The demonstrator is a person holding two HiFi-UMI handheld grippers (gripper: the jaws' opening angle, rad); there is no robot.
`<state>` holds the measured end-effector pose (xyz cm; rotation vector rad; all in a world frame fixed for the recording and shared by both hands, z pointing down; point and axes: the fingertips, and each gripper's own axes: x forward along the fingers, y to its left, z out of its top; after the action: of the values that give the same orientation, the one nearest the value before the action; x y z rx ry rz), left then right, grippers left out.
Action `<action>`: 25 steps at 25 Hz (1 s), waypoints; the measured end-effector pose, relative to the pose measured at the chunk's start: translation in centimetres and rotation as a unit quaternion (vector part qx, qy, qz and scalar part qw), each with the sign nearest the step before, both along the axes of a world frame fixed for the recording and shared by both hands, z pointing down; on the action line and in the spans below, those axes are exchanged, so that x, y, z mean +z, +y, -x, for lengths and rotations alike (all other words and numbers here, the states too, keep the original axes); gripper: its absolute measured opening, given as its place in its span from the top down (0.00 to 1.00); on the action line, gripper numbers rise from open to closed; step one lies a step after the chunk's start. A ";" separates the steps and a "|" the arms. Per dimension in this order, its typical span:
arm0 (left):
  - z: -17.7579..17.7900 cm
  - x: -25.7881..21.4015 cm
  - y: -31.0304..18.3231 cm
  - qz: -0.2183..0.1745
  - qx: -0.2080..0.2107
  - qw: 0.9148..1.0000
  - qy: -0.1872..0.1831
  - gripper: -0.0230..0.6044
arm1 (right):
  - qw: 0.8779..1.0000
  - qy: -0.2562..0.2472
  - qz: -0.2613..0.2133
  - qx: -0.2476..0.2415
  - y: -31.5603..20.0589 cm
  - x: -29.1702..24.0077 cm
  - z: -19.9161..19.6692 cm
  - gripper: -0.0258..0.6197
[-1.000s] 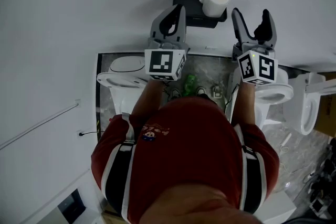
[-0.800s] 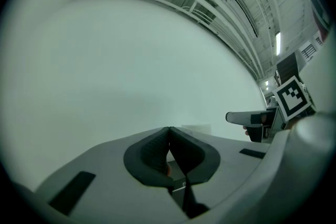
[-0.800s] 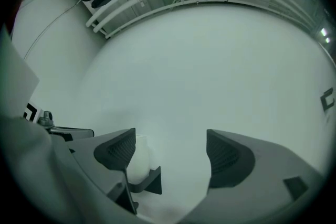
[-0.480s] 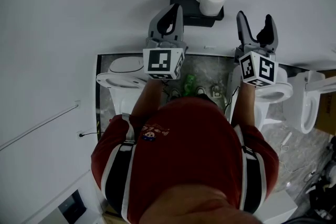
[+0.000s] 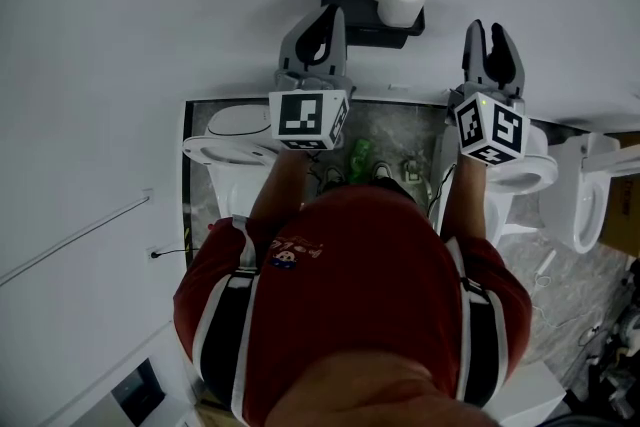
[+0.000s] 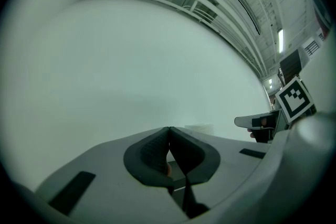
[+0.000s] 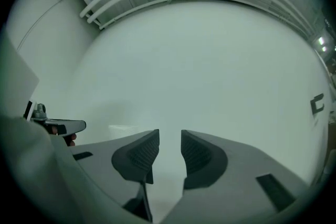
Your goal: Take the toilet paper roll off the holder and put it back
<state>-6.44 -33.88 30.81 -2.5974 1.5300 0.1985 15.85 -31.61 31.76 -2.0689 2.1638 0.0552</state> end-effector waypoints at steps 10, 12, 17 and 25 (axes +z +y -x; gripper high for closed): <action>-0.3 0.3 -0.3 0.002 0.000 1.000 -0.009 0.93 | 0.999 0.049 0.013 0.007 -0.7 0.6 0.1 0.95; -0.3 0.3 -0.4 0.000 -0.001 1.000 -0.014 0.93 | 0.998 0.055 0.011 0.007 -0.9 0.6 0.3 0.95; -0.1 0.5 -0.7 0.002 -0.008 1.000 -0.013 0.93 | 0.999 0.050 0.002 0.005 -1.1 0.2 0.2 0.95; 0.1 0.2 -0.9 0.001 -0.011 1.000 -0.007 0.93 | 0.999 0.052 -0.016 0.006 -1.0 -0.8 0.5 0.95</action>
<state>-6.58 -34.79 31.00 -2.5773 1.5540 0.1761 15.34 -32.66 30.91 -2.1043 2.1940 0.2013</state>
